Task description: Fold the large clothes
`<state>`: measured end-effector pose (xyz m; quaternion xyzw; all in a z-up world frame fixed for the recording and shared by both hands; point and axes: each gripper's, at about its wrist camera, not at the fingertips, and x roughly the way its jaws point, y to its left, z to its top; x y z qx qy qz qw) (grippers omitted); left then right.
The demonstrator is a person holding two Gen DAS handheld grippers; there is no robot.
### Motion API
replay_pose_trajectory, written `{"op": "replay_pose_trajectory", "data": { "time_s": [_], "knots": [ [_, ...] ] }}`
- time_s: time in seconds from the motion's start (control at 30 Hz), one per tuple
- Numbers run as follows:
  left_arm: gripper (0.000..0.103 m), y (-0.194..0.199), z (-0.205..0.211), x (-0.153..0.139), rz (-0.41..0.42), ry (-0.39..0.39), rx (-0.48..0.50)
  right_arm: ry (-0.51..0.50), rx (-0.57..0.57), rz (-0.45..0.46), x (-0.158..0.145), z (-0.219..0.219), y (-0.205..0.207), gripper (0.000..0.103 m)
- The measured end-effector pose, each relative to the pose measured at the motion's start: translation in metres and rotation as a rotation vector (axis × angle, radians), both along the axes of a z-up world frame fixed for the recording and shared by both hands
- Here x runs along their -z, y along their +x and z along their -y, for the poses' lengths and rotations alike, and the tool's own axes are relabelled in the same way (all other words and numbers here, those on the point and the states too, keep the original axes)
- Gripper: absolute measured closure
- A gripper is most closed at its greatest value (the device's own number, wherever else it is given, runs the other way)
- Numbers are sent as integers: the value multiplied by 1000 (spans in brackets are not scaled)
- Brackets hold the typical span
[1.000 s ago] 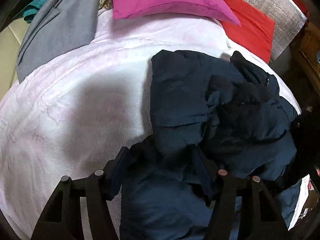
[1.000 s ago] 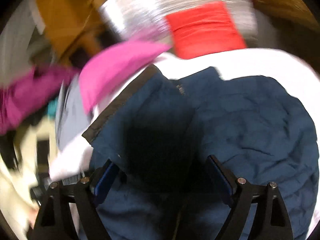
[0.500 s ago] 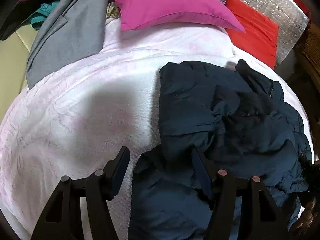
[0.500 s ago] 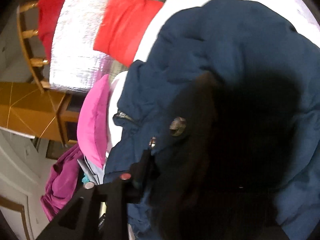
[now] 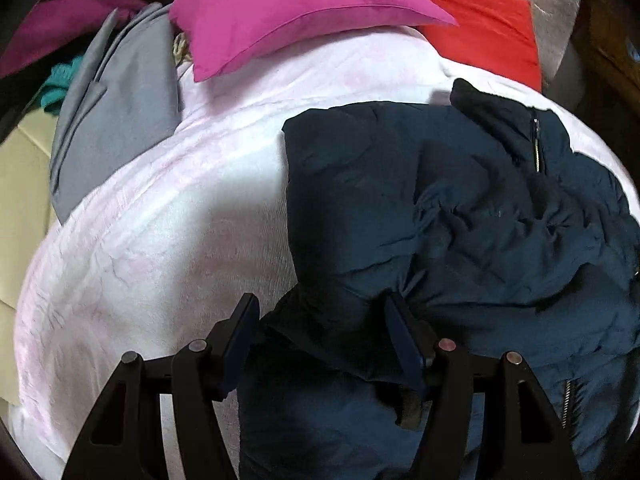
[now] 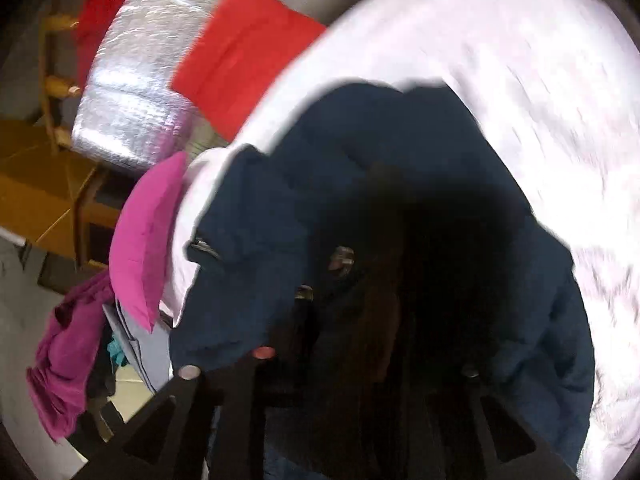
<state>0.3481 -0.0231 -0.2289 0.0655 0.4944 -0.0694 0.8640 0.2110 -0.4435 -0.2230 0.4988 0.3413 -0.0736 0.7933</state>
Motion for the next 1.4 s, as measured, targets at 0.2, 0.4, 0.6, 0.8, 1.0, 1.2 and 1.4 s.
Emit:
{"op": "replay_pose_trajectory", "data": {
  "time_s": [0.2,0.4,0.6,0.8,1.0,1.2,1.4],
  "knots": [
    [37,4,-8,-1,-26,-43,-5,-19,121,81,-22,34,-59,53],
    [37,-7,-10,-22,68,-69,3,-212,80,141,-61,4,-60,55],
    [37,-14,5,-24,101,-56,69,-344,-59,103,-62,-37,-26,55],
    [35,-7,18,2,21,45,114,-314,-184,-78,-24,-46,1,62],
    [35,-7,14,-2,-2,37,132,-327,-189,-13,-53,-52,8,63],
    [35,-8,7,-20,57,-52,114,-358,-273,56,-69,-85,45,63],
    [35,-1,22,-13,76,-39,109,-366,-385,-19,-51,-123,107,63]
  ]
}}
